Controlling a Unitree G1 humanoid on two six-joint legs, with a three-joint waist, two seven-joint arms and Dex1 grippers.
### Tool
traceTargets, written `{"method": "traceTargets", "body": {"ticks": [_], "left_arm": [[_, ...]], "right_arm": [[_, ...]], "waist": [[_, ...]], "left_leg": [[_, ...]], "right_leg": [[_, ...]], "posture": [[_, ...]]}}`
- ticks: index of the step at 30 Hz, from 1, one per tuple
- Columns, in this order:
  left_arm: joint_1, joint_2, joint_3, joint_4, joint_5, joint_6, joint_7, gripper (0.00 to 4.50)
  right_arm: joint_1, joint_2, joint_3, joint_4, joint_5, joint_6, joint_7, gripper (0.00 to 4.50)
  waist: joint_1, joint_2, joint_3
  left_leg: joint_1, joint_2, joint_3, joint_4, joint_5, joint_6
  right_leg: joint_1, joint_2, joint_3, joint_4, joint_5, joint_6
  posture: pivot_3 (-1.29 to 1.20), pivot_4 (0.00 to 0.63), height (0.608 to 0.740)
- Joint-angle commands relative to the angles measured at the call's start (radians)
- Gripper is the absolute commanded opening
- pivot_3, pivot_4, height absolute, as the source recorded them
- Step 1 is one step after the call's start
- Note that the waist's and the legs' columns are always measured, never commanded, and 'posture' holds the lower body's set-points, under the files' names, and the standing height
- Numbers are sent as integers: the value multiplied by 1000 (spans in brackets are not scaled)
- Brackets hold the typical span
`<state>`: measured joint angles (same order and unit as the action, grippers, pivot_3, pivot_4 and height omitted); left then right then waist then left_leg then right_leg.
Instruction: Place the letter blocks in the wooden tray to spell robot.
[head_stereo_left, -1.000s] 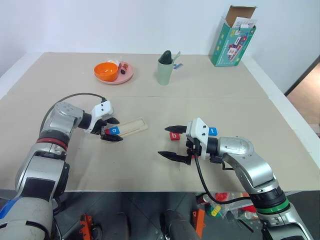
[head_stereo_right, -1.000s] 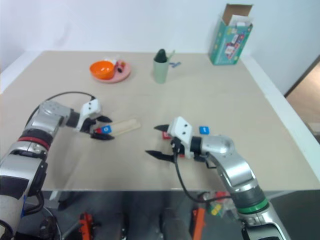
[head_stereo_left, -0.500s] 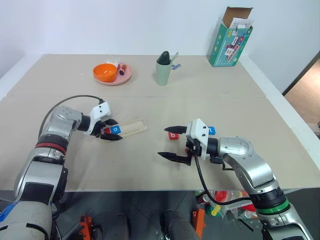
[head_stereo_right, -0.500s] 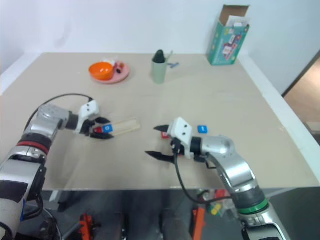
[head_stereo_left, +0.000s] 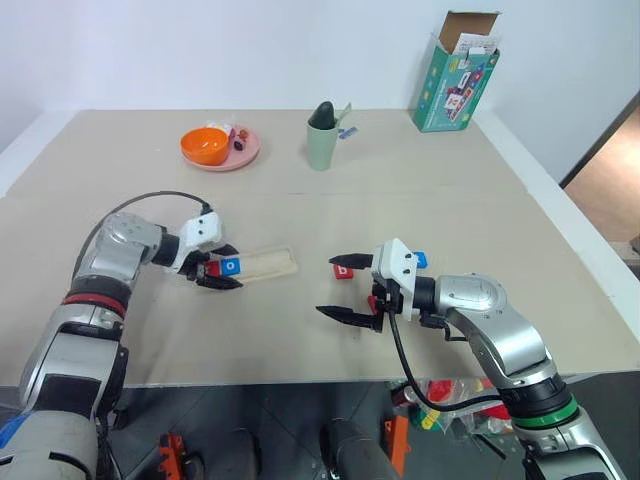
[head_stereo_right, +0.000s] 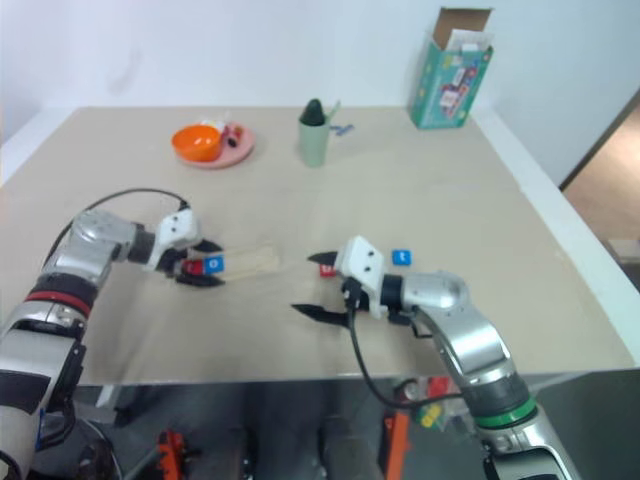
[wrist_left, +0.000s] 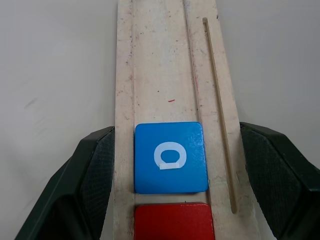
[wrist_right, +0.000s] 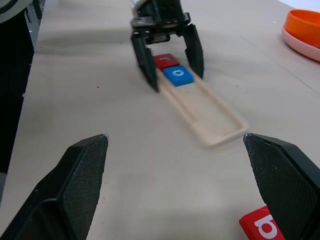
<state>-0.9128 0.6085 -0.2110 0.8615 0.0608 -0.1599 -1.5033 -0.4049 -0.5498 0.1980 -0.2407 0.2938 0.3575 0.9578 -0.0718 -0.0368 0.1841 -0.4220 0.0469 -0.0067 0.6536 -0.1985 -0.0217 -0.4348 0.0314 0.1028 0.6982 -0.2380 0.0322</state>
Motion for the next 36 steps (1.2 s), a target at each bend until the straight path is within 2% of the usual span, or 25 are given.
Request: {"method": "traceTargets", "body": {"ticks": [1, 14, 16, 25, 31, 36], "left_arm": [[6, -23, -55, -73, 6, -8, -74, 3199], [-7, -103, -134, -188, 33, 86, -60, 3199], [12, -111, -134, -259, 17, 173, -54, 3199], [119, -68, -148, -510, 9, 399, -7, 3199], [136, -60, -151, -535, 20, 454, 62, 3199], [143, -56, -160, -540, 9, 445, 58, 3199]], "right_arm": [[-16, -2, -16, -12, 4, -21, 5, 4500], [-4, -8, -29, -15, 1, -22, -9, 4500], [-1, -9, -29, -16, 0, -24, -11, 4500], [-3, 1, -19, -6, -1, -31, -12, 4500], [-23, 13, -11, 21, -5, -44, -3, 4500], [-25, 17, -11, 33, -4, -51, 4, 4500]], "waist": [[1, 0, 0], [1, 0, 0], [1, 0, 0], [-1, 0, 0], [-1, 0, 0], [-1, 0, 0]], "left_leg": [[0, 0, 0, 0, 0, 0], [-1, -1, 0, 0, 0, 0], [-1, -1, 0, 0, 0, 0], [-1, -1, -1, 0, 0, 0], [-1, -1, -1, 0, 0, 0], [0, -1, -1, 1, 1, -1]], "right_leg": [[0, 0, 0, 0, 0, 0], [0, -1, 1, 0, -1, 1], [0, -1, 1, 0, -1, 1], [0, 0, 1, 0, -1, 1], [0, 0, 1, 0, -1, 1], [1, 0, 2, 0, 0, 0]], "posture": [[0, 150, 740], [0, 150, 740], [0, 150, 740], [0, 150, 740], [0, 150, 740], [0, 150, 740]]}}
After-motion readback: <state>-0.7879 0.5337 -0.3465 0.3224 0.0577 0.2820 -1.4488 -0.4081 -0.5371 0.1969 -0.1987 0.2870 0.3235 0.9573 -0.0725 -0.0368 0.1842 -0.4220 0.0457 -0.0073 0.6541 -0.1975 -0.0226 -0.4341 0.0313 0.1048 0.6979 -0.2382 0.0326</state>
